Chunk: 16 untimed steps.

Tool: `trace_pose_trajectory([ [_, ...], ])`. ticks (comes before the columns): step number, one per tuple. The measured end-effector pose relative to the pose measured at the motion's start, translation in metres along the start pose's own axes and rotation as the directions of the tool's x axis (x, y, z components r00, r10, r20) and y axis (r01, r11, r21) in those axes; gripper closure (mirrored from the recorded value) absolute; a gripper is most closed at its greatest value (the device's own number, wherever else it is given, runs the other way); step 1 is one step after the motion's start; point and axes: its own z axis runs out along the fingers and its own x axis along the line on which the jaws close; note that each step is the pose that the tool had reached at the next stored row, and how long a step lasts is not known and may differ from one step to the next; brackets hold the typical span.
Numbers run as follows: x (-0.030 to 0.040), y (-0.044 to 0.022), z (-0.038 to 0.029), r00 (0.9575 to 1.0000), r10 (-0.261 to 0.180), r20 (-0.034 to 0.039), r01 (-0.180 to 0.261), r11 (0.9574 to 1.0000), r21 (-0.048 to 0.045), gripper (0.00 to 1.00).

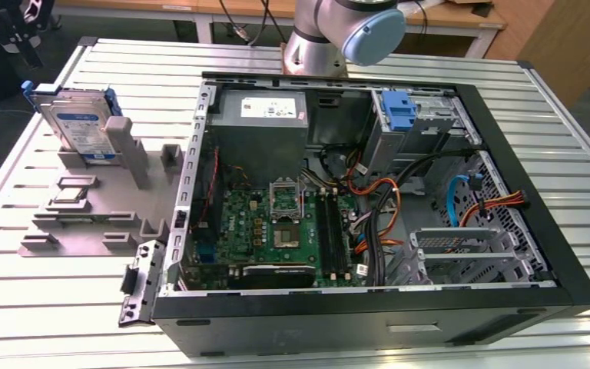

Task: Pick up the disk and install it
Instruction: 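Pick up the disk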

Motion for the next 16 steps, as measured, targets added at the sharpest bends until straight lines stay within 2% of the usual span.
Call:
trace_pose_trajectory([
  [4, 0.0000, 0.0000, 0.0000, 0.9990, -0.045, -0.0019, 0.045, 0.9990, -0.0011, 0.90],
  [11, 0.0000, 0.0000, 0.0000, 0.9981, -0.062, -0.0026, 0.062, 0.9981, -0.0016, 0.90],
  [13, 0.0000, 0.0000, 0.0001, 0.9957, -0.092, -0.0038, 0.092, 0.9957, -0.0023, 0.90],
  [16, 0.0000, 0.0000, 0.0002, 0.9897, -0.143, -0.0058, 0.143, 0.9897, -0.0037, 0.90],
])
